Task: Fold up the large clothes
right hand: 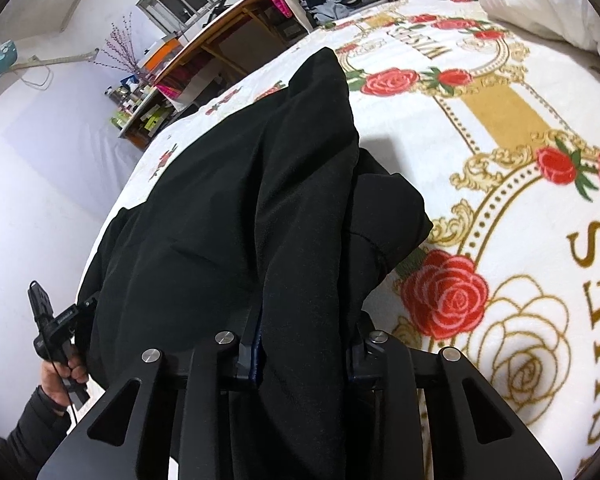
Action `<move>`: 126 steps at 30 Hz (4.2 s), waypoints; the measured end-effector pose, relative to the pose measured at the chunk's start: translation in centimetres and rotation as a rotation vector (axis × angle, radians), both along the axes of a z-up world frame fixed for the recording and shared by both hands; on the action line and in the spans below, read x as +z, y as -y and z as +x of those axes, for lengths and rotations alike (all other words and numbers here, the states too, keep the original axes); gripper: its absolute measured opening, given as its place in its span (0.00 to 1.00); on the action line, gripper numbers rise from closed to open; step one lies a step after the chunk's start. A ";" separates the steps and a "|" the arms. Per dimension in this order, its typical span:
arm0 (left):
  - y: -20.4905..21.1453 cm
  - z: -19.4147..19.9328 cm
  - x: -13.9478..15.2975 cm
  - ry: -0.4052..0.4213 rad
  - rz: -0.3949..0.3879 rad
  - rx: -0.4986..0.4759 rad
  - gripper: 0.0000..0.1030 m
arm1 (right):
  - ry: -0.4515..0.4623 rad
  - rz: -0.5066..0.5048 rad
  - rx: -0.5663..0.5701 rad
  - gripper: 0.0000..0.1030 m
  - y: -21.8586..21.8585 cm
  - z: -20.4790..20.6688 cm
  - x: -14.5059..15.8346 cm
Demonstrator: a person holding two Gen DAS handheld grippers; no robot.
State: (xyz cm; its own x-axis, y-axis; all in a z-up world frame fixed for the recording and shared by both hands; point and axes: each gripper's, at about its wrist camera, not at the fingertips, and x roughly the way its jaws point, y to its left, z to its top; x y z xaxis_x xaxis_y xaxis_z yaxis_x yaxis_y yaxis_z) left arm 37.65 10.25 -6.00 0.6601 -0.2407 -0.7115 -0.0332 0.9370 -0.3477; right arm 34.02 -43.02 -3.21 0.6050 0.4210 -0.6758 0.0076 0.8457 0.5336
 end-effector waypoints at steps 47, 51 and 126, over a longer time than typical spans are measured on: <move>-3.8 -18.5 10.5 0.130 -0.030 -0.011 0.28 | 0.087 0.011 0.030 0.27 -3.2 -17.6 9.5; -4.2 -19.9 10.1 0.126 -0.033 -0.007 0.28 | 0.080 0.016 0.038 0.27 -3.4 -18.6 9.0; 0.4 -9.4 -1.5 -0.008 0.092 0.027 0.47 | -0.075 -0.321 -0.131 0.15 -4.4 -10.6 -1.3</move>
State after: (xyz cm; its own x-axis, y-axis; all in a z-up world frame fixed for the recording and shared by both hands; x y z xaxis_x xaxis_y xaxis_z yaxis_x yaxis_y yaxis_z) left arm 28.29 9.84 -7.46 0.6600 -0.1558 -0.7350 -0.0615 0.9638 -0.2596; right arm 23.39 -38.63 -4.54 0.5836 0.1015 -0.8057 0.1563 0.9595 0.2341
